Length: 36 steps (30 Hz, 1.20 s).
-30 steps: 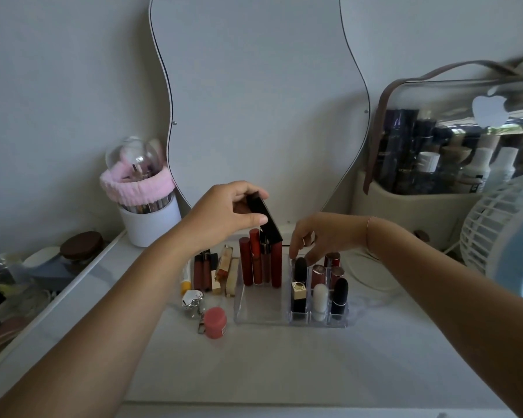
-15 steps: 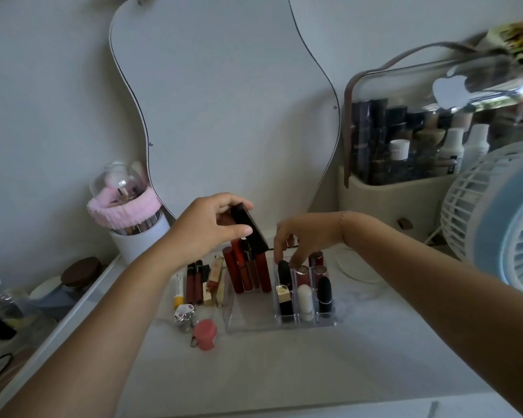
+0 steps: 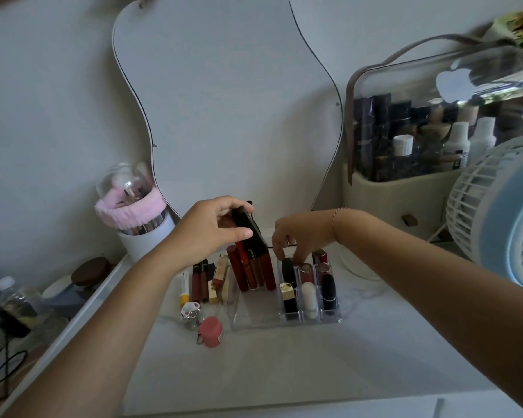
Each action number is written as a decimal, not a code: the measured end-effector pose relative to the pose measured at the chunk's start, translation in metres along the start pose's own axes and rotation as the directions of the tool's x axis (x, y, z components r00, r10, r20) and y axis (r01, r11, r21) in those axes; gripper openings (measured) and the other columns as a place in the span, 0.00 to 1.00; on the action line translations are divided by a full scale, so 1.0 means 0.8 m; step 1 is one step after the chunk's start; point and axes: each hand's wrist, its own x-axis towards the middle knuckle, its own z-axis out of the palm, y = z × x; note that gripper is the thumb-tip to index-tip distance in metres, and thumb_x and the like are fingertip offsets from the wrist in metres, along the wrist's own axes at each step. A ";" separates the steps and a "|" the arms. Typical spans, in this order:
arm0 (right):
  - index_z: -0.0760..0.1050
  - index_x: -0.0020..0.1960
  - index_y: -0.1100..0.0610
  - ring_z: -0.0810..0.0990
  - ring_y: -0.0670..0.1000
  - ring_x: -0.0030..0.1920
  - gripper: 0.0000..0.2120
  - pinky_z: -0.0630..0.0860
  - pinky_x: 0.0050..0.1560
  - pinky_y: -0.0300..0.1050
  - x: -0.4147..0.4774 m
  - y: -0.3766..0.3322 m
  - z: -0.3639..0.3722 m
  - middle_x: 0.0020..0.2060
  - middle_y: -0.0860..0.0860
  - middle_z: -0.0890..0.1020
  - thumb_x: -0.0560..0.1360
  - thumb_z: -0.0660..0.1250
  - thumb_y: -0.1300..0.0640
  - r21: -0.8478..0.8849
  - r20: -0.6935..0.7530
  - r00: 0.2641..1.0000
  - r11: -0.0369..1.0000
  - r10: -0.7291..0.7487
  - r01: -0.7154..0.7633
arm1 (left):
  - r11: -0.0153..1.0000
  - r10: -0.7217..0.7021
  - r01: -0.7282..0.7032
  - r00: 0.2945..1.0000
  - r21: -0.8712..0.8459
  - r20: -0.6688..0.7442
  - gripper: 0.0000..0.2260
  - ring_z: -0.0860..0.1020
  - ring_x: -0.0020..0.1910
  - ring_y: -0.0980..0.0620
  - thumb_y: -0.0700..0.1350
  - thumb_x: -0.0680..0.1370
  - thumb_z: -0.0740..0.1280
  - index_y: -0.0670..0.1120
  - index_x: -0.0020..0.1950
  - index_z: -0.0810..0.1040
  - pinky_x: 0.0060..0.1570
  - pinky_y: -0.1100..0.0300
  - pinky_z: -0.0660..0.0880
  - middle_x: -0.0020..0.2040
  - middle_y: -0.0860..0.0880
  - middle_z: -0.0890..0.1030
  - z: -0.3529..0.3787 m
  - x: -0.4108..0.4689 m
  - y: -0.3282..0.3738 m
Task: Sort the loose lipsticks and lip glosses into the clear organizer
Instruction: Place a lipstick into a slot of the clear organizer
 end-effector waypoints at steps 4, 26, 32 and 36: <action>0.78 0.51 0.51 0.73 0.50 0.50 0.11 0.74 0.52 0.46 0.000 -0.002 -0.001 0.49 0.49 0.74 0.70 0.71 0.58 -0.017 0.007 1.000 1.000 0.002 -0.002 | 1.000 0.007 -0.007 1.000 -0.004 -0.004 0.15 0.80 0.50 0.62 0.43 0.70 0.75 0.58 0.52 0.79 0.52 0.66 0.73 0.50 0.59 0.83 0.000 -0.001 -0.001; 0.78 0.51 0.51 0.75 0.49 0.48 0.11 0.75 0.51 0.44 0.002 -0.011 0.000 0.46 0.47 0.76 0.69 0.71 0.58 -0.096 0.018 0.999 0.995 0.041 -0.039 | 0.999 0.021 -0.022 1.000 -0.029 -0.016 0.15 0.80 0.47 0.63 0.41 0.70 0.74 0.57 0.52 0.79 0.48 0.73 0.72 0.47 0.59 0.82 -0.004 -0.016 -0.002; 0.79 0.53 0.52 0.74 0.48 0.46 0.11 0.72 0.49 0.41 -0.001 -0.012 0.003 0.46 0.46 0.76 0.70 0.70 0.58 -0.114 -0.028 0.999 0.993 0.039 -0.042 | 0.999 0.009 -0.010 1.000 -0.046 -0.011 0.15 0.81 0.46 0.62 0.40 0.71 0.74 0.56 0.52 0.80 0.52 0.63 0.76 0.45 0.60 0.83 -0.003 -0.021 -0.003; 0.79 0.53 0.51 0.73 0.48 0.47 0.12 0.73 0.52 0.44 -0.004 -0.015 0.004 0.46 0.46 0.75 0.70 0.70 0.59 -0.124 -0.049 0.998 0.991 0.040 -0.046 | 0.999 0.006 -0.006 1.000 -0.052 -0.002 0.15 0.80 0.47 0.63 0.40 0.70 0.74 0.55 0.53 0.80 0.53 0.63 0.75 0.46 0.60 0.83 -0.001 -0.024 -0.002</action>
